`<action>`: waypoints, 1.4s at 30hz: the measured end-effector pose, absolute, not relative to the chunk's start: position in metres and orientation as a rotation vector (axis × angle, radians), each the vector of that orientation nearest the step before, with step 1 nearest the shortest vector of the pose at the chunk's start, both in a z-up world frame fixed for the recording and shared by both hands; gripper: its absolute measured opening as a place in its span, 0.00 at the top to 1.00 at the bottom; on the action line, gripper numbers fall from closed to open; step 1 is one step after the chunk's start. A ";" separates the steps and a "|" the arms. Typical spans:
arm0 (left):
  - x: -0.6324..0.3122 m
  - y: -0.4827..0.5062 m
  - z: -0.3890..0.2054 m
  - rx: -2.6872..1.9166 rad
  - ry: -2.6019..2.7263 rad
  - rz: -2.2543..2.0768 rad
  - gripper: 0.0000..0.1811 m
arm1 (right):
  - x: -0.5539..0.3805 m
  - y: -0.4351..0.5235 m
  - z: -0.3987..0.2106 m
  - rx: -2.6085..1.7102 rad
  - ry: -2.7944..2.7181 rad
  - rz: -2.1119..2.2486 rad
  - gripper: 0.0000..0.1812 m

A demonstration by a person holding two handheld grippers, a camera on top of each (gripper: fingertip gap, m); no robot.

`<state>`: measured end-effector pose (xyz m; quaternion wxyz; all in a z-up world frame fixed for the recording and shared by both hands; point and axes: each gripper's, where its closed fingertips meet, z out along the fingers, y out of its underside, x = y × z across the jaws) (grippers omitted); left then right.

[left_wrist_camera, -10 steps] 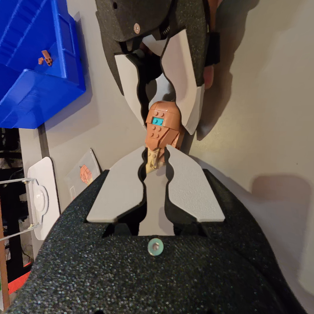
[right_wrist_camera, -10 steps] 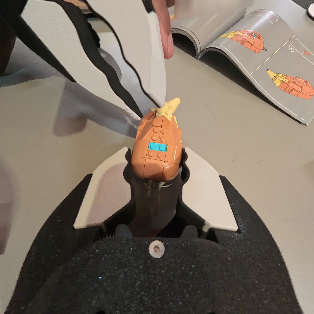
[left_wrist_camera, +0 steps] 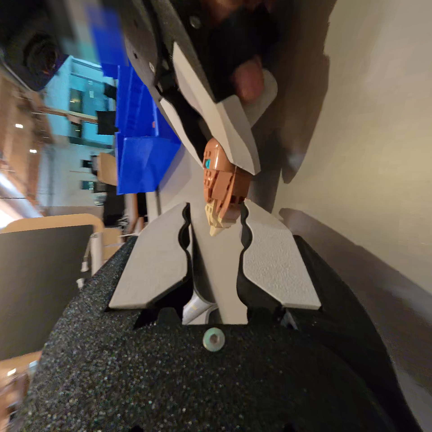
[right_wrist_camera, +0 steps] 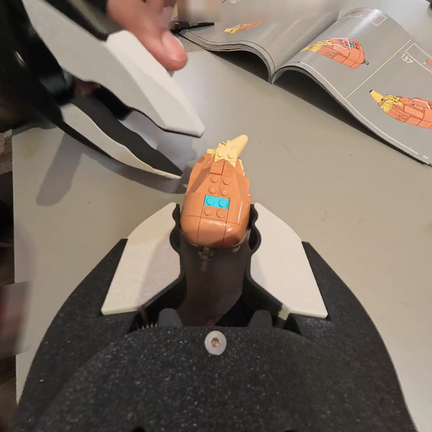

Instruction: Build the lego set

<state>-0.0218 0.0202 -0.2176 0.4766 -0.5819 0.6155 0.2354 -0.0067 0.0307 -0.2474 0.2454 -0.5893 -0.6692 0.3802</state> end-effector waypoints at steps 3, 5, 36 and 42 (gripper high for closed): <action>-0.021 0.022 -0.221 -1.348 1.495 0.693 0.73 | -0.007 0.031 -0.248 -1.610 -1.826 1.034 0.69; -0.020 0.022 -0.229 -1.335 1.529 0.744 0.70 | -0.007 0.031 -0.248 -1.611 -1.827 1.032 0.69; -0.020 0.040 -0.221 -1.229 1.450 0.955 0.81 | -0.012 0.028 -0.232 -1.520 -1.771 1.046 0.69; -0.019 0.040 -0.217 -1.225 1.429 0.940 0.81 | -0.013 0.027 -0.226 -1.497 -1.751 1.069 0.69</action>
